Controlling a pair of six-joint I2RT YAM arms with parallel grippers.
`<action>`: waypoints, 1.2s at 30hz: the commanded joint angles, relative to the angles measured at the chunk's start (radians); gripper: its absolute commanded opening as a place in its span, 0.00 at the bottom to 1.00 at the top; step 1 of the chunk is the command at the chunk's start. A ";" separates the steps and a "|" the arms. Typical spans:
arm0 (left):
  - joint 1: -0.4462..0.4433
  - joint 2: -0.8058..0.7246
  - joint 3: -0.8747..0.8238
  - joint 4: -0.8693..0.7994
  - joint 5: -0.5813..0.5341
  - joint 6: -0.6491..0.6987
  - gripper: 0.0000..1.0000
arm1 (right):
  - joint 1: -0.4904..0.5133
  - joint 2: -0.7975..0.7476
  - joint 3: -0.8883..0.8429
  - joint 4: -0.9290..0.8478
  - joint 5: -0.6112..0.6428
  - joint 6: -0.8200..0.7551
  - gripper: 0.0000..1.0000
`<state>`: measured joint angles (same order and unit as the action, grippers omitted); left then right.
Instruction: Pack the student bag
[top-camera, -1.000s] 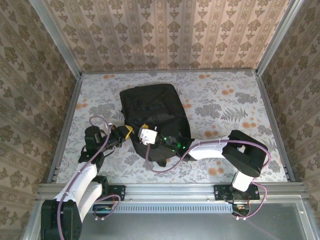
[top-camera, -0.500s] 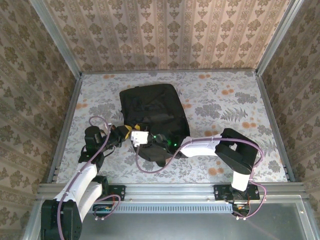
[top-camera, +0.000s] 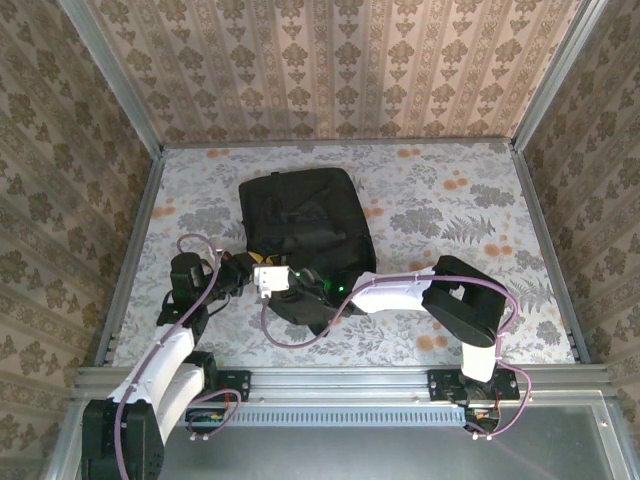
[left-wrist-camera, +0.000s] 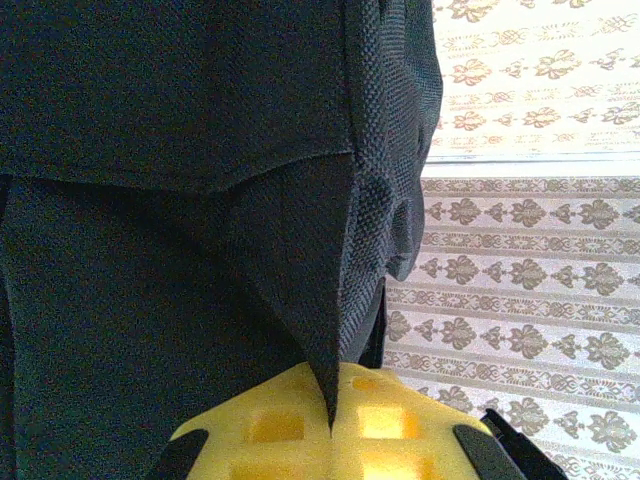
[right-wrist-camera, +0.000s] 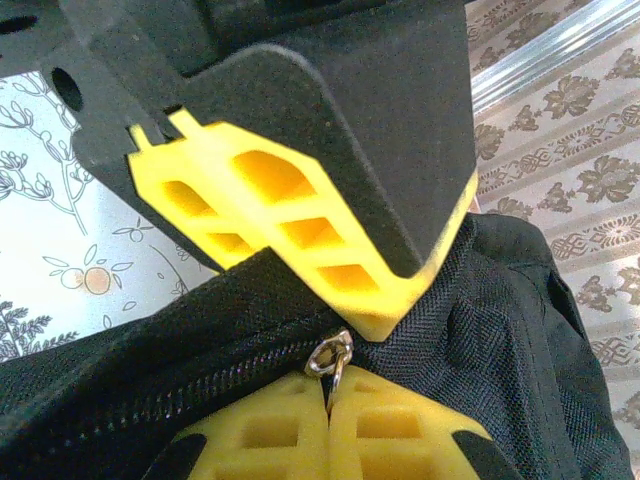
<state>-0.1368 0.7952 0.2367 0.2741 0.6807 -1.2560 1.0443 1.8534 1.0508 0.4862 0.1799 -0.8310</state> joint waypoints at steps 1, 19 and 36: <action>-0.007 -0.049 0.051 0.096 0.080 0.038 0.00 | -0.027 0.011 0.005 -0.110 0.067 0.031 0.00; -0.004 0.018 0.109 -0.033 -0.029 0.119 0.00 | 0.048 -0.116 0.082 -0.548 -0.028 -0.044 0.00; -0.010 0.078 0.116 -0.079 -0.098 0.131 0.19 | 0.086 -0.030 0.256 -0.801 0.004 -0.070 0.00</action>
<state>-0.1585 0.8650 0.3058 0.1165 0.6609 -1.1355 1.1191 1.7821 1.2716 -0.1940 0.1802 -0.8913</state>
